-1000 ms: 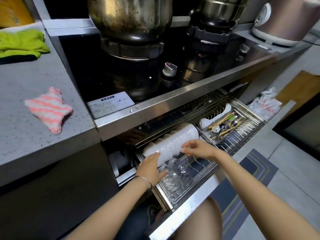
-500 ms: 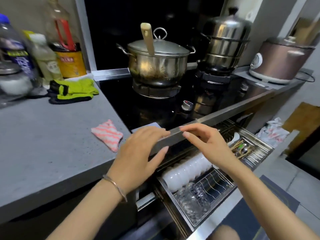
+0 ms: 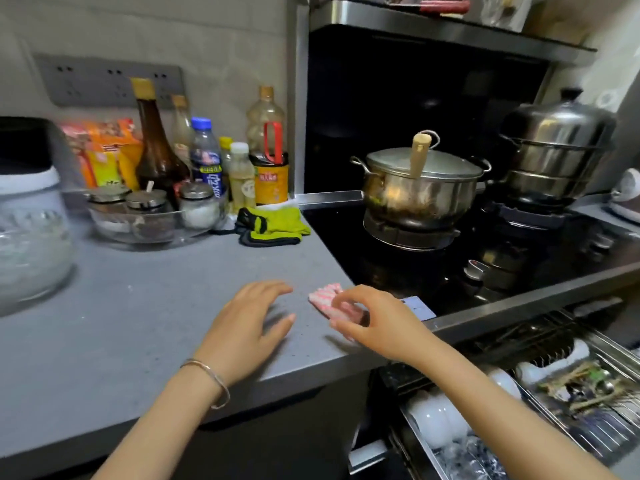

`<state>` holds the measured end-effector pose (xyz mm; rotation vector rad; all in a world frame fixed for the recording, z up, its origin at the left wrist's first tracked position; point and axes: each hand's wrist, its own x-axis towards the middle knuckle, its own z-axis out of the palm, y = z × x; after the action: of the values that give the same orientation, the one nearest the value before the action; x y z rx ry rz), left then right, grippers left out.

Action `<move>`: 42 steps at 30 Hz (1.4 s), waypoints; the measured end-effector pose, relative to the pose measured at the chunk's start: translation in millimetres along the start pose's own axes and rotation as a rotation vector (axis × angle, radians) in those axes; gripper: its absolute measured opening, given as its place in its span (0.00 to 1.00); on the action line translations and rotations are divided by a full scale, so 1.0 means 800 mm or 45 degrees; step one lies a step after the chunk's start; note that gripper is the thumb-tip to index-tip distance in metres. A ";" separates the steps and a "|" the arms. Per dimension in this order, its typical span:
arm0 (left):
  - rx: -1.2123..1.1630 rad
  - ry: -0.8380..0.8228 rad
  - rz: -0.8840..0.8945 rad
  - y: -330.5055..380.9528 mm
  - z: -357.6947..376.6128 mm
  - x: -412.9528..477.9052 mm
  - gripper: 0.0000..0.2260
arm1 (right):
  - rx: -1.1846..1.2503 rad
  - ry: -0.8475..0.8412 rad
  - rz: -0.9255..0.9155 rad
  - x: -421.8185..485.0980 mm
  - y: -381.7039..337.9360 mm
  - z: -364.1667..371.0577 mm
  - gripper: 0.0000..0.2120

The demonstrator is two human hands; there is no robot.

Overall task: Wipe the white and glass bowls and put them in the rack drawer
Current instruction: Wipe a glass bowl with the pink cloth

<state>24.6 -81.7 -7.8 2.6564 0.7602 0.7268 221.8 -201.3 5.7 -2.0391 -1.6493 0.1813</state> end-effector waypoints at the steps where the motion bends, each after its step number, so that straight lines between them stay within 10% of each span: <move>1: -0.017 0.007 -0.010 -0.002 -0.003 -0.003 0.30 | -0.056 -0.003 0.015 0.003 -0.002 0.006 0.18; 7: -0.153 0.077 -0.041 -0.010 -0.012 -0.017 0.27 | 0.041 0.175 0.117 0.019 -0.003 0.018 0.07; 11: -0.266 0.167 -0.062 -0.008 -0.027 -0.016 0.20 | 0.744 0.125 0.149 0.034 -0.029 0.007 0.03; 17: -0.559 0.295 -0.073 -0.022 -0.069 -0.023 0.21 | 1.523 -0.401 0.349 0.061 -0.113 0.008 0.08; 24: -0.651 0.368 -0.329 -0.081 -0.129 -0.060 0.09 | 1.386 -0.789 0.055 0.090 -0.179 0.036 0.18; 37: -0.683 0.671 -0.435 -0.129 -0.214 -0.122 0.07 | 1.177 -0.525 -0.028 0.146 -0.320 0.089 0.21; 42: -0.895 0.767 -0.425 -0.138 -0.248 -0.120 0.06 | 1.233 -0.730 -0.180 0.159 -0.331 0.095 0.27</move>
<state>-197.8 -19.2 76.6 1.6403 0.8490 1.4020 -8.8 -22.9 88.4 -1.1595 -1.5202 1.3201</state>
